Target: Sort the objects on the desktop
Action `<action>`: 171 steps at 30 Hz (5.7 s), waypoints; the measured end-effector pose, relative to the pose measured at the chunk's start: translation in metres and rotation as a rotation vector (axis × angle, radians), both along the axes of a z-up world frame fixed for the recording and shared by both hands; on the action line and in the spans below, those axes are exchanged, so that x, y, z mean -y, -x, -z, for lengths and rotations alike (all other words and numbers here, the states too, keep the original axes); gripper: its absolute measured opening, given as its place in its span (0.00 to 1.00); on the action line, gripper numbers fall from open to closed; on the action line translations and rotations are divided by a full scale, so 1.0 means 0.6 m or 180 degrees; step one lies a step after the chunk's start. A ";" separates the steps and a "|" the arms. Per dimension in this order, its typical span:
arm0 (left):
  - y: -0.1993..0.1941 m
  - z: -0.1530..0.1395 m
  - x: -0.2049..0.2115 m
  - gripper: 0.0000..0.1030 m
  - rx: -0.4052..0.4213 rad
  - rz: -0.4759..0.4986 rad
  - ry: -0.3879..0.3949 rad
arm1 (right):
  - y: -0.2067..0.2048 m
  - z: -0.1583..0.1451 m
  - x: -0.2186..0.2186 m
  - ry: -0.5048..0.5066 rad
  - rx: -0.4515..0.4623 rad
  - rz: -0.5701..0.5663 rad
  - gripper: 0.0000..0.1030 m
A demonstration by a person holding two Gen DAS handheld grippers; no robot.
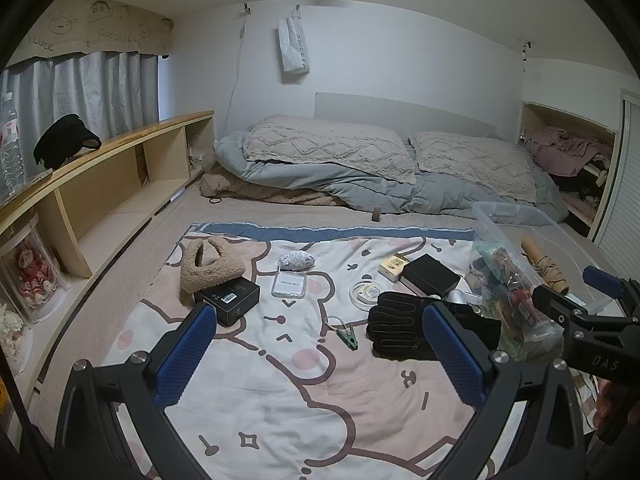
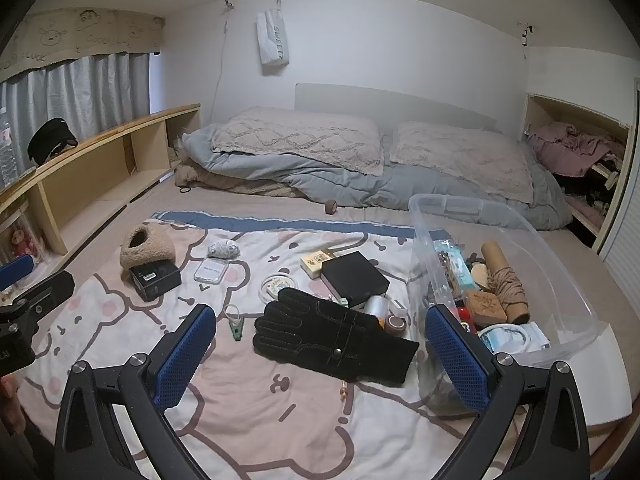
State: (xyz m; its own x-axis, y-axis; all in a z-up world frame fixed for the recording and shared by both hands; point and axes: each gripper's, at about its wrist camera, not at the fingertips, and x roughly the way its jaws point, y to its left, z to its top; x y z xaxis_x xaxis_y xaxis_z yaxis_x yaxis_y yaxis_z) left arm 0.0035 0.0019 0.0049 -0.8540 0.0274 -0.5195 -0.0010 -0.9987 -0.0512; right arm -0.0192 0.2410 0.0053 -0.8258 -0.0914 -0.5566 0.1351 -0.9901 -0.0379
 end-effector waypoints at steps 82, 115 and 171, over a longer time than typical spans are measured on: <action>0.077 -0.101 -0.042 1.00 -0.0519 0.0139 0.0321 | 0.065 -0.116 -0.008 0.0025 -0.0491 -0.0284 1.00; 0.279 0.118 -0.017 1.00 0.0408 -0.0073 0.0142 | 0.274 0.146 0.003 0.0023 0.0919 -0.0314 1.00; 0.395 0.433 -0.008 0.99 0.1986 -0.0545 0.0155 | 0.320 0.246 -0.038 0.0029 0.1325 -0.0231 1.00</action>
